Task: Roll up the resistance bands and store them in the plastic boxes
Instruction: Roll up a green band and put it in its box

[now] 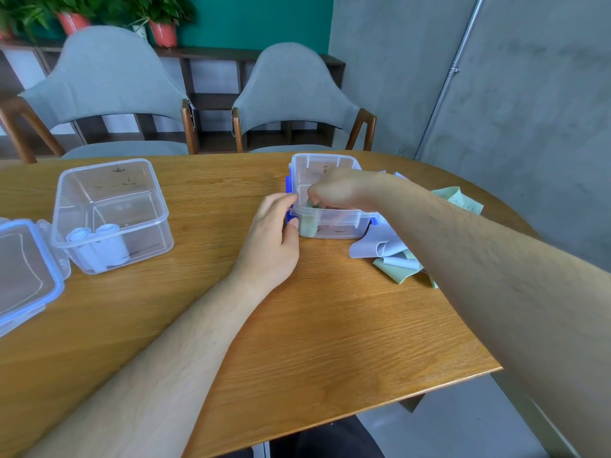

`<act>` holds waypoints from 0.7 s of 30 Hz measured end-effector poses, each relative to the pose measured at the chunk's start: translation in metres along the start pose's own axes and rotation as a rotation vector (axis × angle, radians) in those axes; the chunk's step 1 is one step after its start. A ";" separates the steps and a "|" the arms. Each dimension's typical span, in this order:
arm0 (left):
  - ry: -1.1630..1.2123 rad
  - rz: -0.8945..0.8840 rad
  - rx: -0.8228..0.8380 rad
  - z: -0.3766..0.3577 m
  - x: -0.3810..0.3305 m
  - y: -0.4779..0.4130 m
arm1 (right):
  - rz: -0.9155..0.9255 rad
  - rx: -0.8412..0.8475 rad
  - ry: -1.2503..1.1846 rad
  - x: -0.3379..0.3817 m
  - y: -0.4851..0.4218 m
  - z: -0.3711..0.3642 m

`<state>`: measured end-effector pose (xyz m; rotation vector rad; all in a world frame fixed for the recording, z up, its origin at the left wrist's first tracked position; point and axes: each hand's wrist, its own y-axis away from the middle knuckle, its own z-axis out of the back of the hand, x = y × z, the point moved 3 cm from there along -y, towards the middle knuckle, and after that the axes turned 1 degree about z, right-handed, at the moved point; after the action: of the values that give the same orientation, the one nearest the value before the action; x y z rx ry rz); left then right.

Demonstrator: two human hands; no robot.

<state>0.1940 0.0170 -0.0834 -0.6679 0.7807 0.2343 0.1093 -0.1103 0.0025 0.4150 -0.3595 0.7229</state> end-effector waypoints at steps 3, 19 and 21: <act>-0.012 -0.022 -0.017 0.001 -0.002 0.000 | 0.003 -0.036 0.016 -0.002 -0.004 -0.001; -0.227 -0.327 0.061 -0.043 -0.079 0.003 | 0.264 -0.754 0.173 -0.086 0.103 -0.017; -0.266 -0.334 0.117 -0.060 -0.089 -0.002 | 0.139 -0.865 0.172 -0.109 0.106 -0.009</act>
<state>0.0988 -0.0189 -0.0500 -0.6303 0.4157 -0.0277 -0.0387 -0.0956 -0.0292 -0.4899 -0.5020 0.6640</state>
